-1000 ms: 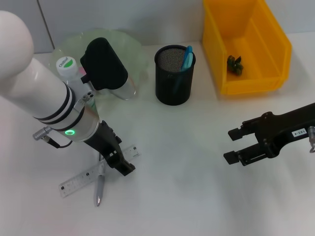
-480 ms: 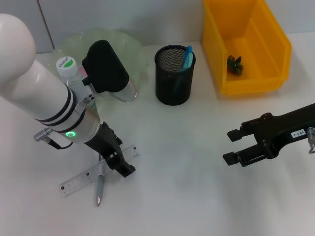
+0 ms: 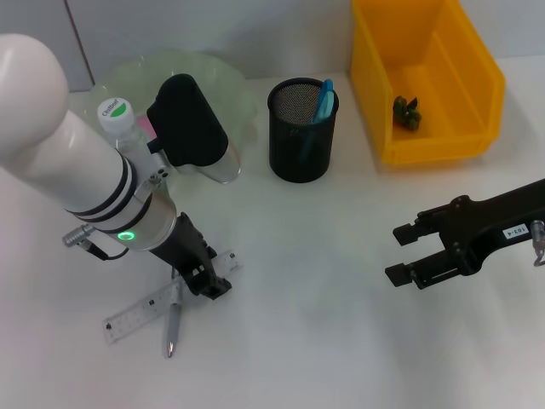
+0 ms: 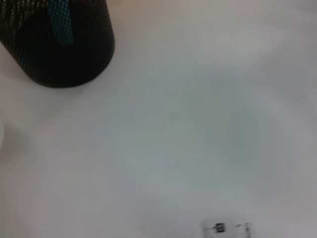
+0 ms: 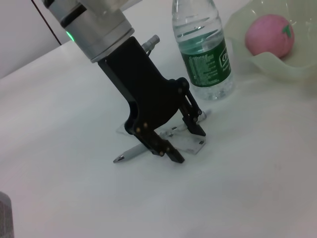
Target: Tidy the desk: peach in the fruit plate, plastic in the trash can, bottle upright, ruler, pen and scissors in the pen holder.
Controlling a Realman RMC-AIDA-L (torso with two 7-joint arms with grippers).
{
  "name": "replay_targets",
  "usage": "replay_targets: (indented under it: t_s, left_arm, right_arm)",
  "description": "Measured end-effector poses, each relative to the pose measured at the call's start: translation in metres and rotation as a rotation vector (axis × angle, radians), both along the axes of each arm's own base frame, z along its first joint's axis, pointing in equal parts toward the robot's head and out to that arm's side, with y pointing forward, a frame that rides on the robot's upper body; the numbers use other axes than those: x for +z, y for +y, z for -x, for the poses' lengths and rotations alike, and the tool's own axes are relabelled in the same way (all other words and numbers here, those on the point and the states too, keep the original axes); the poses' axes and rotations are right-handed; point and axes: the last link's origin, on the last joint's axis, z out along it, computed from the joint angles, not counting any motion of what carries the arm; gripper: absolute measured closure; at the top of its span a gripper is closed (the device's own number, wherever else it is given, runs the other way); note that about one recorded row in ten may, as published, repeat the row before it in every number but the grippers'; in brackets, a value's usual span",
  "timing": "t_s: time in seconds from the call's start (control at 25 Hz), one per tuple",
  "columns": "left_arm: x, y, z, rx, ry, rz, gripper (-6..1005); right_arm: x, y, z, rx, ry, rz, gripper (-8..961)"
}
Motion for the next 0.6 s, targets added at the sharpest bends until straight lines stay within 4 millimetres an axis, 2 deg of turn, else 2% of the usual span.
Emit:
replay_targets:
  t_s: [0.4, 0.52, 0.56, 0.6]
  left_arm:
    - [0.001, 0.000, -0.005, -0.002, -0.020, -0.008, 578]
    - [0.011, -0.002, -0.014, 0.029, -0.084, -0.019, 611]
    - [0.026, -0.004, -0.020, 0.063, -0.161, -0.037, 611]
    - [0.026, -0.004, -0.020, 0.063, -0.161, -0.037, 610]
  right_arm:
    - [0.000, 0.001, 0.001, 0.002, 0.000, -0.002, 183]
    - [0.001, 0.001, 0.001, 0.006, -0.001, -0.004, 183]
    - [0.002, 0.001, 0.001, 0.006, -0.002, -0.004, 183]
    - [0.002, 0.001, 0.001, 0.006, -0.002, -0.005, 183]
